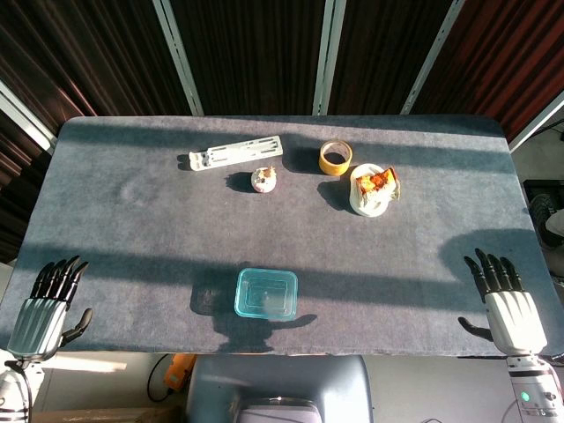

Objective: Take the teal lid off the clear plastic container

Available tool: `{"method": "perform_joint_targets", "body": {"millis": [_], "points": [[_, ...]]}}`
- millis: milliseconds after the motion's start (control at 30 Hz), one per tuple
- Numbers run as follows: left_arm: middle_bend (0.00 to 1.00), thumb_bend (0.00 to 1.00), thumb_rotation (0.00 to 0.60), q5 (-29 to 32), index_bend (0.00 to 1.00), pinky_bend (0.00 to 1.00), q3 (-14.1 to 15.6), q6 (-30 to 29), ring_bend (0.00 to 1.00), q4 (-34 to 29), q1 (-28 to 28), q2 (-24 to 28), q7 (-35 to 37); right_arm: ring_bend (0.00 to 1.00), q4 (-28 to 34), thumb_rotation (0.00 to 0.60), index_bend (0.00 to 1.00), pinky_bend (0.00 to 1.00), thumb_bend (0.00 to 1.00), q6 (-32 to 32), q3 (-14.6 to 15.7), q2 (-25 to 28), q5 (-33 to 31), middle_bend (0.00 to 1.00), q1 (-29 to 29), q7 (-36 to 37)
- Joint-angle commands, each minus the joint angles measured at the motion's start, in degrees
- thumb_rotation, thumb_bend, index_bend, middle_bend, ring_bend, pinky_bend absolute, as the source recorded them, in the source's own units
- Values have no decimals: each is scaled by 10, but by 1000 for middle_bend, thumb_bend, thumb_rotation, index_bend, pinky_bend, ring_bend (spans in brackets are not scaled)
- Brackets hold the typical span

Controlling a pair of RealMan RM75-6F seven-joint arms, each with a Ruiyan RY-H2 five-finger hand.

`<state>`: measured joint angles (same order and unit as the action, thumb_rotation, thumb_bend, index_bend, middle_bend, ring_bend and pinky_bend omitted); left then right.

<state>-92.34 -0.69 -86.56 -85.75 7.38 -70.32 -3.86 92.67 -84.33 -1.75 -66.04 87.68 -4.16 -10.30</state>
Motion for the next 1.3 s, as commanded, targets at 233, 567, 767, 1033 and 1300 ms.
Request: {"method": "perform_joint_targets", "body": {"millis": [233,567,767,1033,1300], "points": [[0,292,600,-49,0,1,14,49,0,22,50,-18,99,0,2,600,0,0,152,-1,1,2,1,0,1,6],[0,261,600,-102,0,0,14,167,0,65,173,-107,165,0,5,600,0,0,152,16,0,0,-8,0,-5,-5],[0,265,600,-64,0,0,8,261,0,65,223,-136,159,0,7,600,0,0,152,17,3,9,-7,0,-4,10],[0,264,600,-32,0,0,3,310,0,58,258,-168,143,0,10,600,0,0,152,19,7,17,-3,0,-3,24],[0,260,600,-7,0,0,-12,314,0,55,276,-203,105,0,13,600,0,0,152,25,9,21,-2,0,-5,27]]}}
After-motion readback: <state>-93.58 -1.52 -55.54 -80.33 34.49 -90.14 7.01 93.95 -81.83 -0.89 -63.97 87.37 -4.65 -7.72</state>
